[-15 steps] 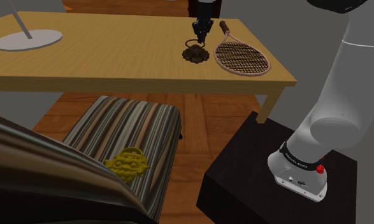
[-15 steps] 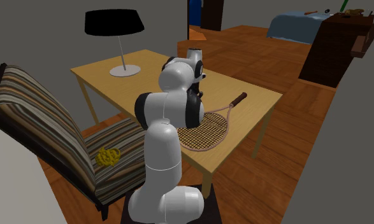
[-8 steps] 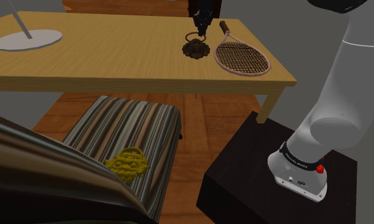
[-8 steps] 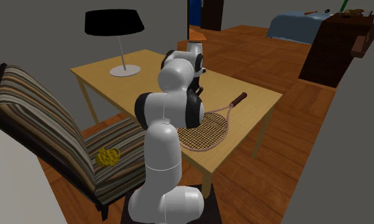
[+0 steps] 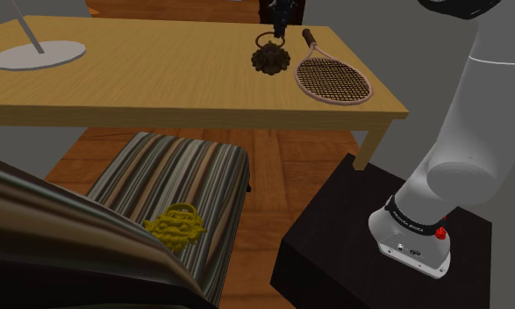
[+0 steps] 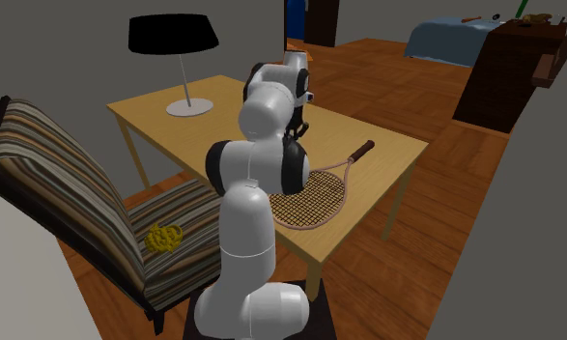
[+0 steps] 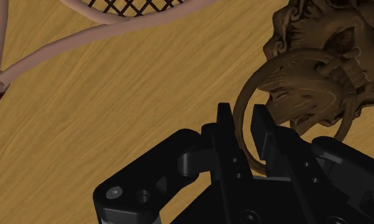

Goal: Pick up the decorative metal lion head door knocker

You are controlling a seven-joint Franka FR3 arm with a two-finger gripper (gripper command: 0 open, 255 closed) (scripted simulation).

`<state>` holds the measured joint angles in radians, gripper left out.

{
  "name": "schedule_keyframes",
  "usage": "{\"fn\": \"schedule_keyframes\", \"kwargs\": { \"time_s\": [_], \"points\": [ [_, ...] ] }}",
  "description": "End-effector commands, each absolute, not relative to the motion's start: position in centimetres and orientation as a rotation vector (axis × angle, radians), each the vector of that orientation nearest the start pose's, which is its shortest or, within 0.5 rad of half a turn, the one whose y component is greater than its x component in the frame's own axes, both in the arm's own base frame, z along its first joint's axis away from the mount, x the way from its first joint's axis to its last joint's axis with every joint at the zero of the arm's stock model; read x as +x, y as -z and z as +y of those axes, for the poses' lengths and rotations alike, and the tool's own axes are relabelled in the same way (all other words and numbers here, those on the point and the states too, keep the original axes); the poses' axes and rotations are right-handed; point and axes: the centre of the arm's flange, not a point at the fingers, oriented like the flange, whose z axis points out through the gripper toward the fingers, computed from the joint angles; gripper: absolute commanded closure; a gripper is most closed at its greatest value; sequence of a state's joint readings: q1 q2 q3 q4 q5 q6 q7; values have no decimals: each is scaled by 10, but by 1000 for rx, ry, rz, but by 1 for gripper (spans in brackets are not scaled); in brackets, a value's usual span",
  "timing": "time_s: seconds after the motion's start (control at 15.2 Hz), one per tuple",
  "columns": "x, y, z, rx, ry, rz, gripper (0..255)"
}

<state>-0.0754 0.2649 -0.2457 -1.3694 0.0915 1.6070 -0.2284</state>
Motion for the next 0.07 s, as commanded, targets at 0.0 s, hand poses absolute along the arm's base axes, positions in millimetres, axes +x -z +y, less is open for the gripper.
{"fn": "schedule_keyframes", "kwargs": {
  "time_s": [0.0],
  "points": [
    [611,-572,-172,-3106,-18,139,255]
  ]
}}
